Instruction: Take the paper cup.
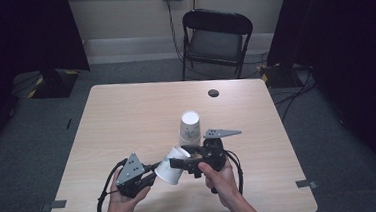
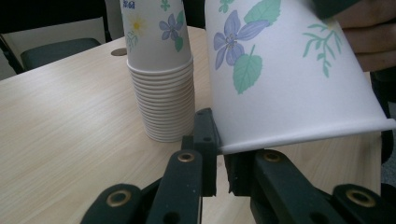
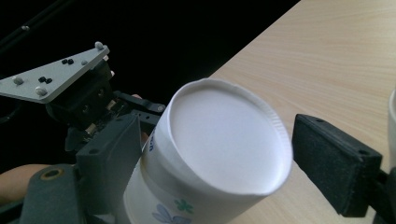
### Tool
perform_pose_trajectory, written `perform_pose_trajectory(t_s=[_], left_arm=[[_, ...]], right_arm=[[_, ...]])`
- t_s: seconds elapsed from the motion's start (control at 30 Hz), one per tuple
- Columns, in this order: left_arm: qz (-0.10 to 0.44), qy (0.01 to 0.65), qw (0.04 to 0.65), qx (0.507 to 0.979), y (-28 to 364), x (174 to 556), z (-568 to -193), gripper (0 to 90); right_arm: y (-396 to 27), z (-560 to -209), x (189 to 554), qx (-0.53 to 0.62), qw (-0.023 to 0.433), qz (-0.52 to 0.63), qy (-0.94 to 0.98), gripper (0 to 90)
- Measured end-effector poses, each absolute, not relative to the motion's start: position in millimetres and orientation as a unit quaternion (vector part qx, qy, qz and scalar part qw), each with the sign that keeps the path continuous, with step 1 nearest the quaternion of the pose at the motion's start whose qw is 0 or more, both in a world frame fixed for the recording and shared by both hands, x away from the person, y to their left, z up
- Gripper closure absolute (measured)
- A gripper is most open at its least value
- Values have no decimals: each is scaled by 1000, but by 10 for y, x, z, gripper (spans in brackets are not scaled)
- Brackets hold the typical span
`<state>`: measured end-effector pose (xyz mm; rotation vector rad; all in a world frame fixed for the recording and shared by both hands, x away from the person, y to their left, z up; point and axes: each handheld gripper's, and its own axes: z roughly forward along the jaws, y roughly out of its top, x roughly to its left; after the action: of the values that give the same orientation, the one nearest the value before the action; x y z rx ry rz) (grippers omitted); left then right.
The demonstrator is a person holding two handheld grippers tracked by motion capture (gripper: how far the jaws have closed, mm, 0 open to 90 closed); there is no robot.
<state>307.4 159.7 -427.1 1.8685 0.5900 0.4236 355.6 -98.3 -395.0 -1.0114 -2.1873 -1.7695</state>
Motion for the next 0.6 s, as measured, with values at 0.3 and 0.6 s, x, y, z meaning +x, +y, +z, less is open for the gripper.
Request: perform_pose_trajectory(t_s=[0.3,0.6], left_arm=[[165,252,535,789,1597,3094,-4296,850],[134,261,520,802,1590,3135,-4337,852]], right_arm=[[-991,-3901,3522,-322,38,-595,-735,257],[-1080,-3834,3468,-320,-3,-595,-737,323]])
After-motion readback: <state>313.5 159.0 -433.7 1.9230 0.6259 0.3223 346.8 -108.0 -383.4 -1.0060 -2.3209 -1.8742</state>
